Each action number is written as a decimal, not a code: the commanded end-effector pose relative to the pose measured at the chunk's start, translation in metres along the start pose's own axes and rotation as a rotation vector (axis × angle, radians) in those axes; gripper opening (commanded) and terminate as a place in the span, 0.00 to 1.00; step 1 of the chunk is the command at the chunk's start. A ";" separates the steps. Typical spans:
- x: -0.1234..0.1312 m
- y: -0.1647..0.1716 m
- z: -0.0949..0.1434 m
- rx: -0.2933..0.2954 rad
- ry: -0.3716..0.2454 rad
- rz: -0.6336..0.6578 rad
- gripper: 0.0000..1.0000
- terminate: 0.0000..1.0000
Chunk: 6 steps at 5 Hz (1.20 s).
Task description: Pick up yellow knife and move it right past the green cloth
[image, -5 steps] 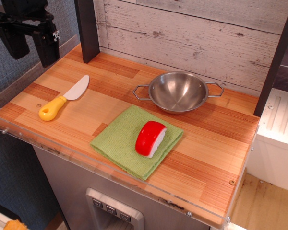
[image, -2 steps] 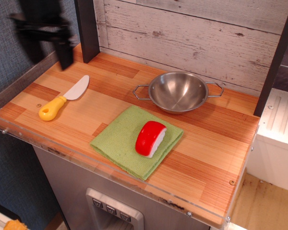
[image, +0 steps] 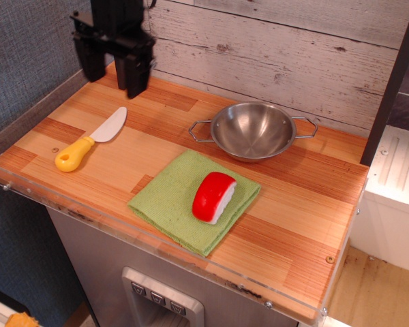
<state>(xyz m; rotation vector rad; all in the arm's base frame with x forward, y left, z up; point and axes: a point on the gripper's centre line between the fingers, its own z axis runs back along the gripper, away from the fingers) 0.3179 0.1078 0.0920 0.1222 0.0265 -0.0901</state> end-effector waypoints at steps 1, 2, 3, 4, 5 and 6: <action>-0.010 0.023 -0.014 0.018 0.010 0.043 1.00 0.00; -0.017 0.017 -0.026 -0.044 -0.037 0.025 1.00 0.00; -0.031 0.009 -0.038 -0.080 -0.042 -0.018 1.00 0.00; -0.041 0.012 -0.049 -0.068 -0.033 -0.063 1.00 0.00; -0.049 0.020 -0.055 -0.049 -0.014 -0.088 1.00 0.00; -0.053 0.025 -0.055 -0.036 0.010 -0.082 1.00 0.00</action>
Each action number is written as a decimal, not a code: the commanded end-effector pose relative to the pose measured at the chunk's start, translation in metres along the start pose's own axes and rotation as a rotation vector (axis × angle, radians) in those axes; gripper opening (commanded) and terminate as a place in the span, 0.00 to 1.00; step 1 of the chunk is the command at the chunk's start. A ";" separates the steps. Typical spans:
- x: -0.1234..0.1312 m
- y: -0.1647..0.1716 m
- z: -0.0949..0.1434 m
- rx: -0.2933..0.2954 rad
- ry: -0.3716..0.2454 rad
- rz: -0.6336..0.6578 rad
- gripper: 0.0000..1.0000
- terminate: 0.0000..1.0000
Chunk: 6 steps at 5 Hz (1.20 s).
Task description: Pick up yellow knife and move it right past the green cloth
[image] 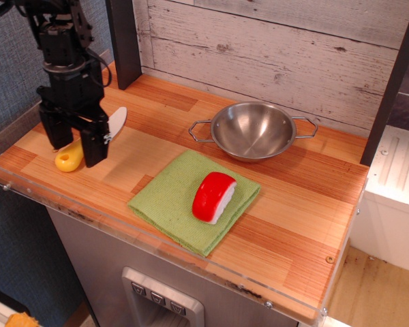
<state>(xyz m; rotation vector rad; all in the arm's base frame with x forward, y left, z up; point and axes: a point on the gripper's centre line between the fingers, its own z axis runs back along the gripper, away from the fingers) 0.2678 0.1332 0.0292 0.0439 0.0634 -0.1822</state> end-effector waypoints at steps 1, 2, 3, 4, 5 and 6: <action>-0.003 0.009 0.004 0.033 0.010 0.021 1.00 0.00; 0.002 0.006 -0.012 0.009 0.017 0.029 1.00 0.00; 0.005 0.006 -0.016 0.011 0.035 0.037 1.00 0.00; 0.005 0.006 -0.017 0.012 0.028 0.040 0.00 0.00; 0.005 0.004 -0.013 0.016 0.009 0.035 0.00 0.00; 0.005 -0.001 0.002 -0.009 -0.029 0.077 0.00 0.00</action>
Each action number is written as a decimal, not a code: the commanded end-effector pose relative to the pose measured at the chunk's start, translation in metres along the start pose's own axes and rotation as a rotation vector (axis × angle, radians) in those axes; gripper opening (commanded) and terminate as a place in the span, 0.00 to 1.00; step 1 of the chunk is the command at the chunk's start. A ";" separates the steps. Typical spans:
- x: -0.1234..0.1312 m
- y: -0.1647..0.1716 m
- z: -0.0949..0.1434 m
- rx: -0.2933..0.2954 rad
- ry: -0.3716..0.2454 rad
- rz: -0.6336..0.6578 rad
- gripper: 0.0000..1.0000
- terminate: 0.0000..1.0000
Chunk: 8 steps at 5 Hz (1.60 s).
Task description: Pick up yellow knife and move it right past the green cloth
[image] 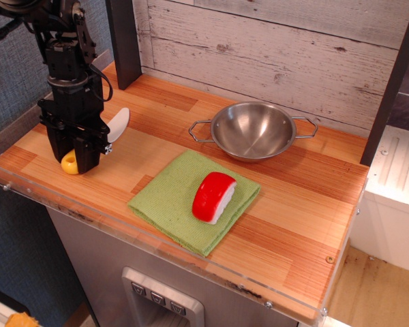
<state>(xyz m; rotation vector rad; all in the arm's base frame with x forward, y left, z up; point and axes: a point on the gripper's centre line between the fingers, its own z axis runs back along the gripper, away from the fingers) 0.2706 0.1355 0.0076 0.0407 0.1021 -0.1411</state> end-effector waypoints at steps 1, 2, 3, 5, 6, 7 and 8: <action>0.026 -0.042 0.057 -0.055 -0.143 0.038 0.00 0.00; 0.047 -0.089 0.085 -0.071 -0.243 -0.070 0.00 0.00; 0.052 -0.140 0.083 -0.111 -0.281 -0.229 0.00 0.00; 0.038 -0.244 0.071 -0.056 -0.328 -0.279 0.00 0.00; 0.031 -0.263 0.083 -0.049 -0.386 -0.210 0.00 0.00; 0.035 -0.267 0.073 -0.064 -0.339 -0.140 0.00 0.00; 0.033 -0.261 0.060 -0.085 -0.301 -0.050 0.00 0.00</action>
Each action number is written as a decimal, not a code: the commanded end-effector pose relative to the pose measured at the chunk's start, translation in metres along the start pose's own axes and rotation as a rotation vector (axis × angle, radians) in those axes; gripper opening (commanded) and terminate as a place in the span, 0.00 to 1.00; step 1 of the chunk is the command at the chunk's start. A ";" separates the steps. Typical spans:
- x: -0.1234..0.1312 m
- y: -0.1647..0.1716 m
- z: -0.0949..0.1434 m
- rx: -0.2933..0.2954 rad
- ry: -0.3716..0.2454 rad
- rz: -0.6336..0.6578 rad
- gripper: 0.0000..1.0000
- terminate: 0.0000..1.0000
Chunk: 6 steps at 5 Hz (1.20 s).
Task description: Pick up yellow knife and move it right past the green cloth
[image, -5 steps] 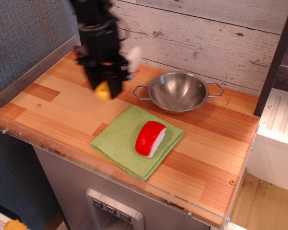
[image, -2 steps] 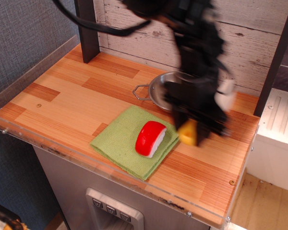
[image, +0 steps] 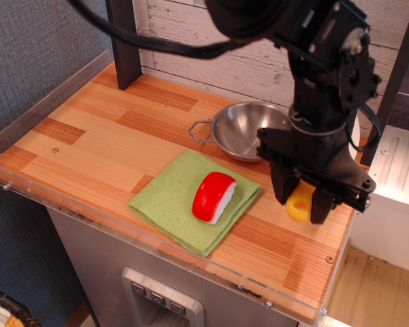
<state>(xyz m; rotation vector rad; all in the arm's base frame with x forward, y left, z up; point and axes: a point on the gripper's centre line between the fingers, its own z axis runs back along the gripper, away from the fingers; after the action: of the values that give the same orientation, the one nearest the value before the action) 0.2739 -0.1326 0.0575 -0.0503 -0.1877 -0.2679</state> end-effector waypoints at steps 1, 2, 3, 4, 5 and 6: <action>-0.007 0.007 -0.010 -0.057 0.017 0.078 0.00 0.00; -0.014 0.008 -0.020 -0.067 0.066 0.067 0.00 0.00; -0.018 0.010 -0.026 -0.099 0.108 0.049 1.00 0.00; -0.014 0.013 -0.021 -0.102 0.093 0.045 1.00 0.00; -0.010 0.027 0.015 -0.044 0.008 0.027 1.00 0.00; -0.011 0.047 0.050 0.054 -0.074 0.052 1.00 0.00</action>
<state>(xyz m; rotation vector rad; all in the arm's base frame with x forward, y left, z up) 0.2716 -0.0788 0.0961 -0.0088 -0.2290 -0.2149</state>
